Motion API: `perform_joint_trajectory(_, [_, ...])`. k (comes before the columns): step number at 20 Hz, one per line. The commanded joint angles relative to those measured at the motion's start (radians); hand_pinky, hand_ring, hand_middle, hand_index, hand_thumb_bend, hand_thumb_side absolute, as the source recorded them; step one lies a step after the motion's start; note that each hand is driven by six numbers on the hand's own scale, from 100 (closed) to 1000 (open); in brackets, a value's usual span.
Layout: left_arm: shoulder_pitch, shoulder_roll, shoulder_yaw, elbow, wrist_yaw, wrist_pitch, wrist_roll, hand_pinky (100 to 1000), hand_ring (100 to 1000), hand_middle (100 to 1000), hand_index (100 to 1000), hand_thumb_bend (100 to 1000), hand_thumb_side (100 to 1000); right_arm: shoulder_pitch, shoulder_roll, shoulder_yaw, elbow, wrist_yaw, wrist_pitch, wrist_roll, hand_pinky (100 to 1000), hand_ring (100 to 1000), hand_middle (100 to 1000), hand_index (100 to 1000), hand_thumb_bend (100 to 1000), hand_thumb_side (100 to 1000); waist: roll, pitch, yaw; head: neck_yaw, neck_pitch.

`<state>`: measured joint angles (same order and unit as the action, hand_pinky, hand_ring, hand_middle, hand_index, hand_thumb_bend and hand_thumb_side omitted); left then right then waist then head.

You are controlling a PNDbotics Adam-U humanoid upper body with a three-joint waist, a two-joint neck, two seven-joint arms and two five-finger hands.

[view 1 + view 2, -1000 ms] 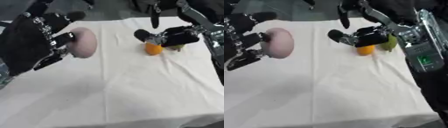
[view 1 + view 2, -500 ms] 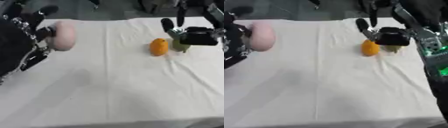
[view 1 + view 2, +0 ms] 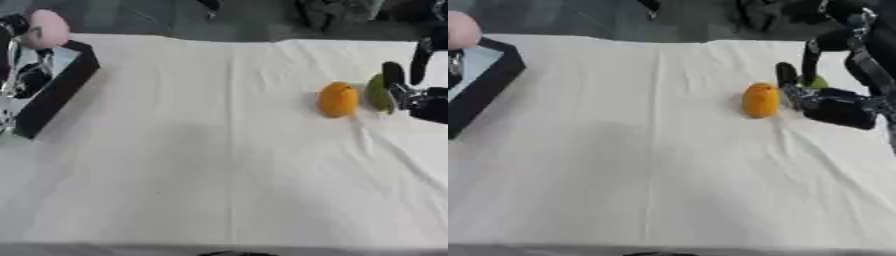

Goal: Pick up the objects with one hand, pass them to the other hand, and then place them into the box on the other side of the table.

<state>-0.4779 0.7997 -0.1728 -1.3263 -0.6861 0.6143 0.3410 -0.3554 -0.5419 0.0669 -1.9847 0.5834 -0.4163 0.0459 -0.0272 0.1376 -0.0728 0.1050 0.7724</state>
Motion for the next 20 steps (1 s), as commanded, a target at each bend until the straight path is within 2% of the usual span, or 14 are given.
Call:
perform_joint_trajectory(1, [-0.035, 0.036, 0.048, 0.144, 0.087, 0.031, 0.036, 819, 100, 884, 553, 100, 194, -0.001, -0.017, -0.013, -0.015, -0.015, -0.008, -0.006, 711, 761, 792, 287, 100, 209, 0.001, -0.002, -0.012, 0.055, -0.002])
perform_joint_trajectory(3, [-0.038, 0.050, 0.064, 0.185, 0.141, 0.029, 0.065, 811, 100, 888, 556, 100, 207, 0.003, -0.009, -0.013, -0.015, -0.021, -0.013, -0.006, 708, 761, 793, 286, 100, 227, -0.001, 0.010, -0.027, 0.092, -0.008])
perform_joint_trajectory(5, [-0.036, 0.067, 0.074, 0.196, 0.190, 0.022, 0.095, 804, 100, 892, 572, 100, 217, 0.004, -0.002, -0.014, -0.015, -0.027, -0.016, -0.006, 703, 761, 795, 284, 100, 250, -0.003, 0.024, -0.043, 0.127, -0.043])
perform_joint_trajectory(7, [-0.034, 0.082, 0.080, 0.196, 0.232, 0.020, 0.116, 803, 100, 911, 692, 100, 221, 0.008, 0.007, -0.014, -0.015, -0.031, -0.018, -0.006, 700, 761, 796, 283, 100, 276, -0.004, 0.038, -0.058, 0.162, -0.083])
perform_joint_trajectory(8, [-0.033, 0.088, 0.078, 0.195, 0.246, 0.021, 0.120, 804, 100, 917, 763, 100, 284, 0.011, 0.009, -0.014, -0.015, -0.033, -0.018, -0.004, 701, 761, 797, 283, 100, 284, -0.005, 0.041, -0.064, 0.175, -0.095])
perform_joint_trajectory(9, [-0.032, 0.093, 0.076, 0.193, 0.255, 0.021, 0.120, 806, 100, 924, 835, 189, 386, 0.014, 0.010, -0.014, -0.015, -0.034, -0.017, -0.002, 699, 761, 797, 283, 100, 295, -0.005, 0.043, -0.068, 0.187, -0.104])
perform_joint_trajectory(10, [-0.031, 0.098, 0.073, 0.188, 0.257, 0.020, 0.117, 809, 100, 931, 893, 403, 491, 0.017, 0.010, -0.016, -0.015, -0.035, -0.016, -0.001, 699, 760, 797, 283, 100, 297, -0.004, 0.044, -0.070, 0.197, -0.110])
perform_joint_trajectory(11, [-0.030, 0.104, 0.072, 0.180, 0.255, 0.019, 0.111, 812, 100, 934, 916, 495, 526, 0.020, 0.010, -0.018, -0.015, -0.035, -0.014, -0.001, 698, 760, 797, 283, 100, 297, -0.003, 0.045, -0.071, 0.203, -0.112])
perform_joint_trajectory(13, [-0.027, 0.117, 0.074, 0.162, 0.244, 0.020, 0.094, 820, 100, 940, 951, 619, 562, 0.024, 0.010, -0.021, -0.015, -0.035, -0.010, -0.002, 698, 760, 797, 284, 100, 297, -0.001, 0.043, -0.070, 0.210, -0.110])
perform_joint_trajectory(16, [-0.019, 0.138, 0.086, 0.128, 0.242, 0.022, 0.066, 825, 100, 951, 974, 673, 574, 0.028, 0.007, -0.022, -0.015, -0.032, -0.007, 0.001, 701, 761, 796, 285, 100, 291, 0.005, 0.035, -0.064, 0.208, -0.103])
perform_joint_trajectory(18, [-0.011, 0.153, 0.095, 0.095, 0.249, 0.021, 0.047, 826, 100, 957, 978, 670, 585, 0.032, 0.005, -0.025, -0.015, -0.027, -0.004, 0.003, 702, 761, 796, 290, 100, 285, 0.008, 0.028, -0.059, 0.202, -0.096])
perform_joint_trajectory(19, [-0.006, 0.160, 0.099, 0.074, 0.253, 0.019, 0.039, 825, 100, 953, 970, 614, 673, 0.034, 0.005, -0.026, -0.015, -0.025, -0.002, 0.003, 703, 762, 797, 300, 100, 286, 0.009, 0.025, -0.056, 0.196, -0.091])
perform_joint_trajectory(20, [0.000, 0.167, 0.104, 0.046, 0.255, 0.016, 0.035, 823, 100, 952, 965, 662, 567, 0.037, 0.003, -0.028, -0.015, -0.023, 0.002, 0.003, 704, 763, 798, 321, 100, 285, 0.009, 0.021, -0.052, 0.187, -0.085])
